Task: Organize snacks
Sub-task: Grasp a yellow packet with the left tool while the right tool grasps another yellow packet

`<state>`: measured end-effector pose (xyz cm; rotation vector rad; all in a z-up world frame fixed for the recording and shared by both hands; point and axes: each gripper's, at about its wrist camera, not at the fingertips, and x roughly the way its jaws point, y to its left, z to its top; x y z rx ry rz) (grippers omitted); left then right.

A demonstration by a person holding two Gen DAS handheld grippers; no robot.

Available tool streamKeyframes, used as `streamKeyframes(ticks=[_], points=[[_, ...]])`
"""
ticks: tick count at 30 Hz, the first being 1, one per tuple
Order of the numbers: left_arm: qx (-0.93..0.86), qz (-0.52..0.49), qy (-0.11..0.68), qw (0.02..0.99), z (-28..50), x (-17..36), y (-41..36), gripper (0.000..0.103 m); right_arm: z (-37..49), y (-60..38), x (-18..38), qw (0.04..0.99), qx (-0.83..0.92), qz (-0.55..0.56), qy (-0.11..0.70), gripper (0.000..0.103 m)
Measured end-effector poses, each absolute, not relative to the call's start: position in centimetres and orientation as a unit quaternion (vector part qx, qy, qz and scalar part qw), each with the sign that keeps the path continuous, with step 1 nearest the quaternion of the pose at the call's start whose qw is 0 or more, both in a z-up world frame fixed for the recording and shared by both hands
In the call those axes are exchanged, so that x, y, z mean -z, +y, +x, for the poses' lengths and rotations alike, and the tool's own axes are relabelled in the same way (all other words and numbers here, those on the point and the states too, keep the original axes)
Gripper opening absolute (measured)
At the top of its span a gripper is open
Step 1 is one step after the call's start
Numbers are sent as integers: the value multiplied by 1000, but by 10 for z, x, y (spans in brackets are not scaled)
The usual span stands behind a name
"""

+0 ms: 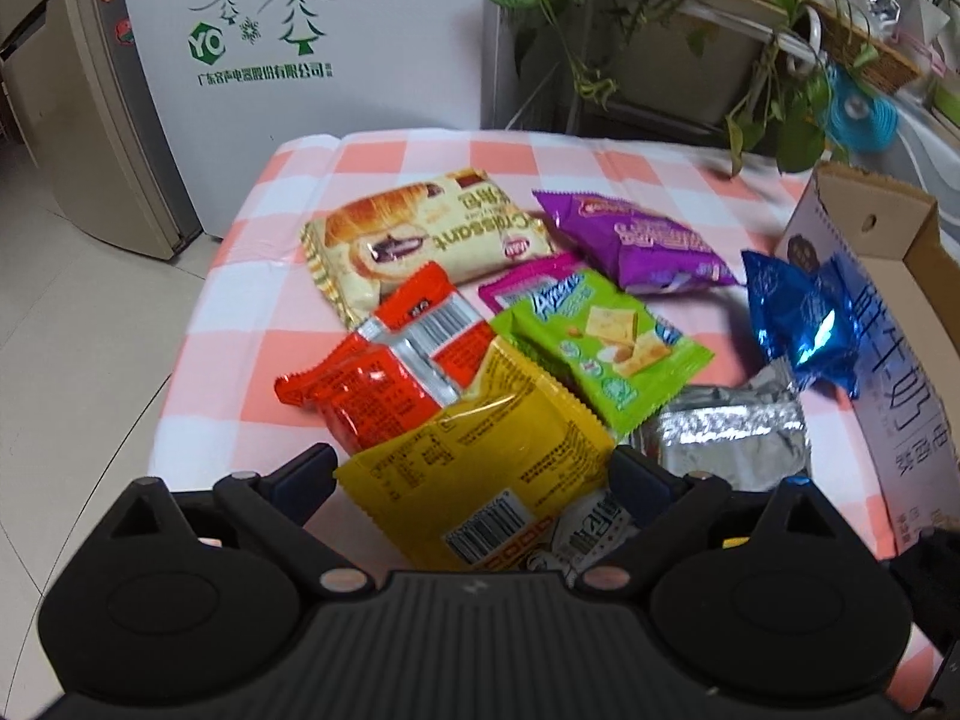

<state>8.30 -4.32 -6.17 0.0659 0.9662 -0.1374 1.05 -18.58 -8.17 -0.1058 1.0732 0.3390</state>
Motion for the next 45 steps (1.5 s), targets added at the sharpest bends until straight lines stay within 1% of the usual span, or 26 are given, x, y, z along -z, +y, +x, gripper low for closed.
streamKeyframes(ticks=[2,4,5,8,13,15,17,19,21,24,26,28,33,36,37,38,41,43,45], points=[[70,35,468,880,82,65,-43,89,10,-185,80,848,-161,-56,503,64],[73,36,472,878,79,66,-43,78,10,-187,78,849,-162,-55,500,60],[75,39,475,876,78,67,-43,78,9,-189,77,848,-165,-52,500,58],[77,45,470,878,73,66,-42,78,9,-188,77,848,-171,-51,499,57],[81,44,466,880,64,61,-37,73,5,-190,73,846,-186,-48,497,57],[79,44,464,881,60,59,-32,68,4,-192,71,847,-186,-47,495,57],[79,36,463,882,57,57,-27,68,3,-194,69,849,-184,-42,493,57],[77,28,462,883,53,54,-20,62,1,-195,67,851,-184,-38,490,57],[74,23,461,884,49,51,-15,60,0,-196,64,854,-183,-36,486,57],[69,13,461,885,44,49,-8,60,0,-197,63,856,-180,-32,484,57],[72,1,456,887,41,47,-4,64,1,-197,63,853,-181,-28,488,57],[76,-6,451,889,41,45,-2,76,1,-195,65,848,-187,-28,495,57],[75,2,448,891,52,51,-6,85,3,-191,72,839,-183,-30,512,58],[68,12,465,883,57,61,-11,86,6,-190,75,837,-176,-23,517,65],[63,19,472,879,57,64,-12,86,7,-189,75,836,-176,-22,519,71],[56,26,479,876,57,66,-13,86,6,-188,75,836,-178,-21,518,73],[57,38,475,878,51,64,-11,87,6,-183,77,835,-183,-32,519,75],[60,49,470,879,46,62,-9,90,7,-181,78,834,-182,-37,519,75],[62,63,466,880,41,62,-7,91,8,-181,78,834,-181,-40,520,75]])
